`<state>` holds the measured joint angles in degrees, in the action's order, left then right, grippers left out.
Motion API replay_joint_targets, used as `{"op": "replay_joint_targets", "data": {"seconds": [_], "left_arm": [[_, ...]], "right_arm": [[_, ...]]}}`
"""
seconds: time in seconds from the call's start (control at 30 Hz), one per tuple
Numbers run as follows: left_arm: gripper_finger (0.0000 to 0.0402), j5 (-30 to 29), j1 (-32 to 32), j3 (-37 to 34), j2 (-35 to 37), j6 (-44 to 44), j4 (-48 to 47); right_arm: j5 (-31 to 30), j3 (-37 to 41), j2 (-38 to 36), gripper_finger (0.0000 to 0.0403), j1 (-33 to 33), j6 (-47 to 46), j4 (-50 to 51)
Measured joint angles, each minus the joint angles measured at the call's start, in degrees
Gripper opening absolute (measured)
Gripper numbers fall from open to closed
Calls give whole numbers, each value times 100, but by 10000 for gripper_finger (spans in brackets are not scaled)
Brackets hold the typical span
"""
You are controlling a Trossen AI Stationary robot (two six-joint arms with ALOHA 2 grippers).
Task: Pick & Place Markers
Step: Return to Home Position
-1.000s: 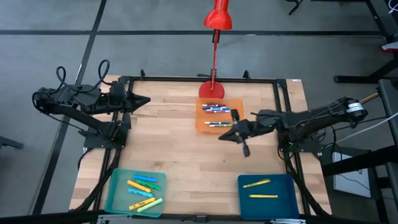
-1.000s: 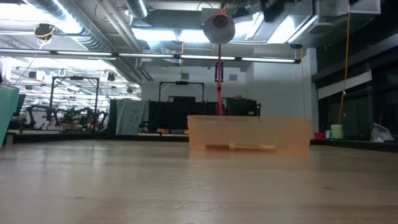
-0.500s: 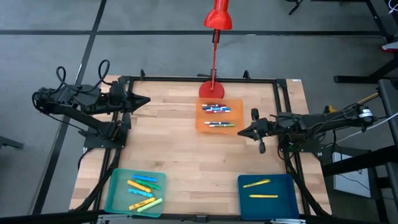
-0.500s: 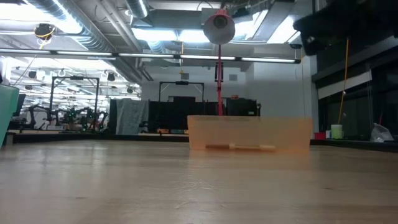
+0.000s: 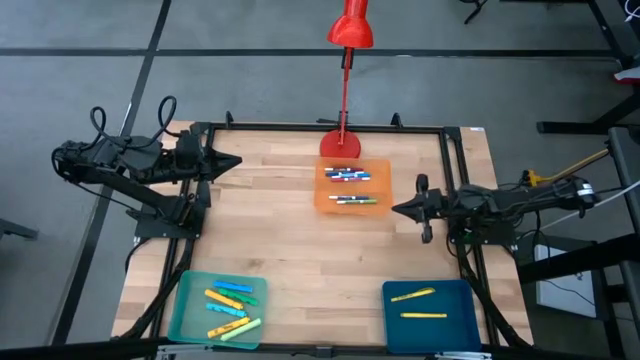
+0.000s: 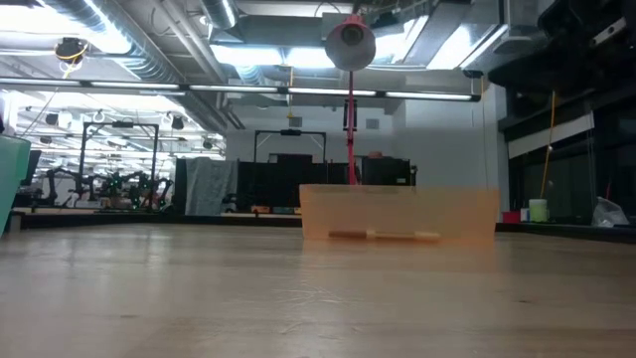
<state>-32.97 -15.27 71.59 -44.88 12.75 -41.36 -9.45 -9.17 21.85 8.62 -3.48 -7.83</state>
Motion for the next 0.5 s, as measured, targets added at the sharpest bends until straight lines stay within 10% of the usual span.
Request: {"op": "replay_joint_targets", "data": {"seconds": [0.5], "left_arm": [[8,0,2,0,1,0,0]], "right_arm": [[157,606,-1041,7,-434,260,43]]}}
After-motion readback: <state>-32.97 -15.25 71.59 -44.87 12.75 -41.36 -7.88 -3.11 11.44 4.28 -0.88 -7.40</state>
